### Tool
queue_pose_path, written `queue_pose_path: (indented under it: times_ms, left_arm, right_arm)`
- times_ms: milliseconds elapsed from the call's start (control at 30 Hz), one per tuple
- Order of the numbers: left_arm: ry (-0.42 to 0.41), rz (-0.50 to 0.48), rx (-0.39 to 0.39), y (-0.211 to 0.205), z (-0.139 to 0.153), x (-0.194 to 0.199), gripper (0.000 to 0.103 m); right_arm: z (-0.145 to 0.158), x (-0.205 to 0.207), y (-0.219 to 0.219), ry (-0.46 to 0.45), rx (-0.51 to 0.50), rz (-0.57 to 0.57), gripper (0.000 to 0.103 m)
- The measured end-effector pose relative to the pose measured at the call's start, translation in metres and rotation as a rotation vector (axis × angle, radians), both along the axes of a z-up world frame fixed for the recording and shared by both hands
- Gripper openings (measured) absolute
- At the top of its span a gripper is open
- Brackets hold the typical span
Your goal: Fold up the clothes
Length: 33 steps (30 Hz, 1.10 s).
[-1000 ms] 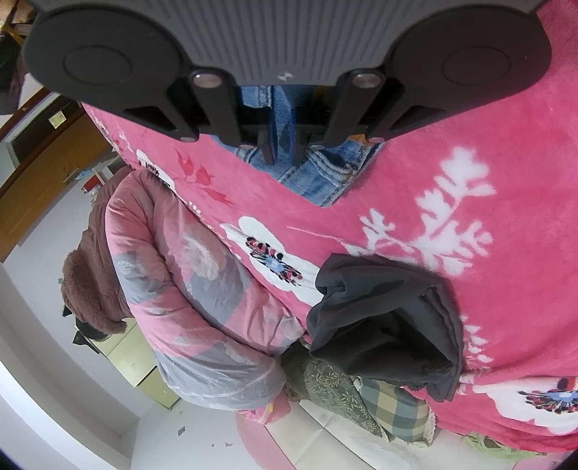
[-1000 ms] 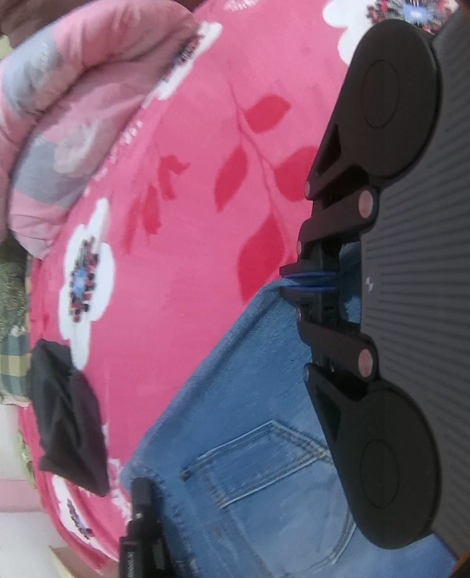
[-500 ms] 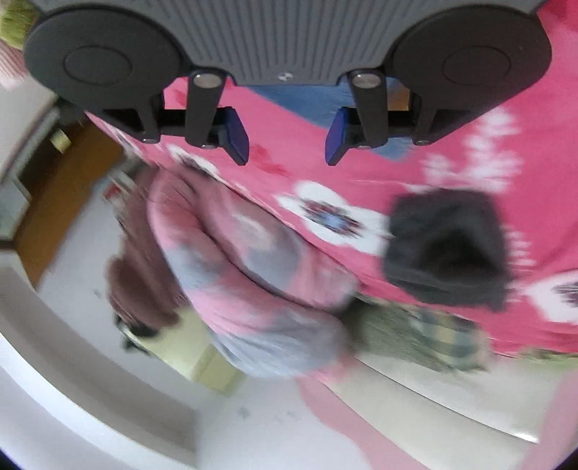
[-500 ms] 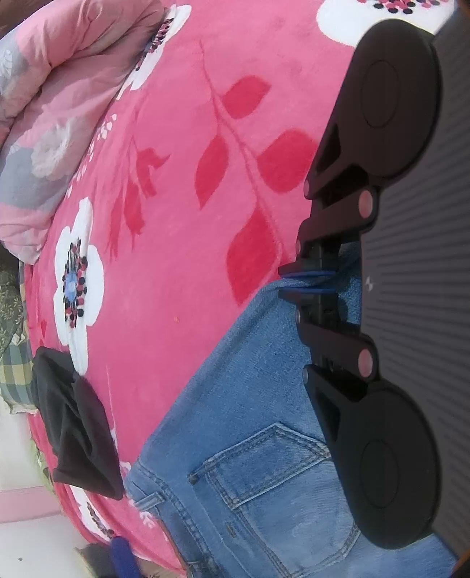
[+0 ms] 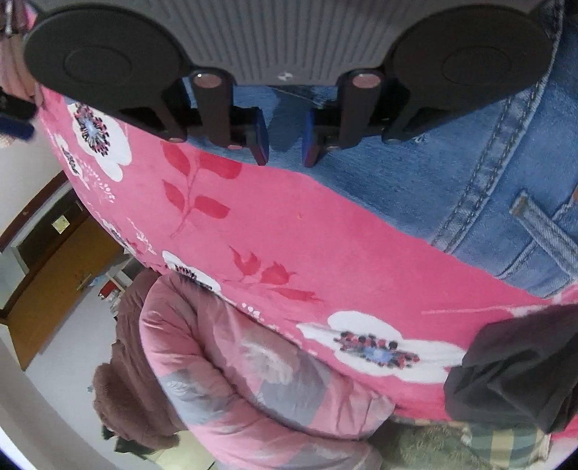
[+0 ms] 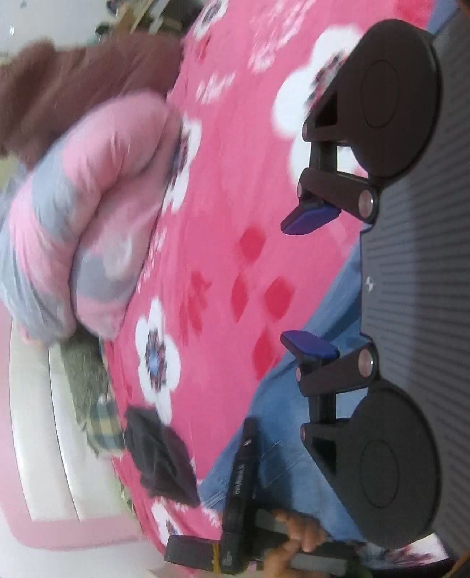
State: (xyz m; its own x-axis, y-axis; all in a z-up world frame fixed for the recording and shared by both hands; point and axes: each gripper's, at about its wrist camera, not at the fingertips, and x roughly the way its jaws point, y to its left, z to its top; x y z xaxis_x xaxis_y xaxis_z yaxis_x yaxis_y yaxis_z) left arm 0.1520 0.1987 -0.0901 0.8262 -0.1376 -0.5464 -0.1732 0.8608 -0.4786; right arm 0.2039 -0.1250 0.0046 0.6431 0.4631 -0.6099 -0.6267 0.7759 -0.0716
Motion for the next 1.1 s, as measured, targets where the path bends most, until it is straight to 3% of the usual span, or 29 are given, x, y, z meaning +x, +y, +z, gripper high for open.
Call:
queue_pose_path:
  times_ms: [133,233,400,533,700,833,967,1000,1100]
  left_arm:
    - [-0.026,0.002,0.018,-0.004,0.002,-0.002,0.022]
    - [-0.032,0.001,0.001,-0.001,0.000,-0.003,0.021]
    - [-0.038,0.000,0.010,-0.002,0.000,-0.003,0.021]
    - [-0.041,0.000,0.008,-0.001,-0.001,-0.003,0.021]
    - [-0.042,-0.001,0.010,-0.001,-0.001,-0.002,0.021]
    - [-0.044,-0.001,0.007,0.000,-0.001,-0.002,0.021]
    - [-0.045,0.000,0.018,-0.002,-0.001,-0.002,0.021]
    - [-0.046,0.001,0.021,-0.003,-0.001,-0.002,0.021]
    - [-0.050,0.001,0.029,-0.004,-0.002,-0.002,0.021]
  right_arm:
    - [-0.017,-0.024,-0.024,-0.005,-0.083,-0.063,0.055]
    - [-0.031,-0.032,-0.030,-0.027,-0.137,-0.098,0.045]
    - [-0.041,-0.028,-0.039,-0.043,-0.134,-0.124,0.040]
    - [-0.050,-0.018,-0.044,0.001,-0.151,-0.143,0.015]
    - [-0.041,-0.037,-0.058,0.089,-0.010,-0.085,0.017]
    - [-0.021,-0.054,-0.110,0.184,0.315,-0.086,0.022]
    - [-0.014,-0.068,-0.177,0.106,0.459,-0.380,0.032]
    - [-0.017,-0.069,-0.193,0.097,0.465,-0.471,0.032]
    - [-0.043,-0.063,-0.222,0.182,0.386,-0.645,0.033]
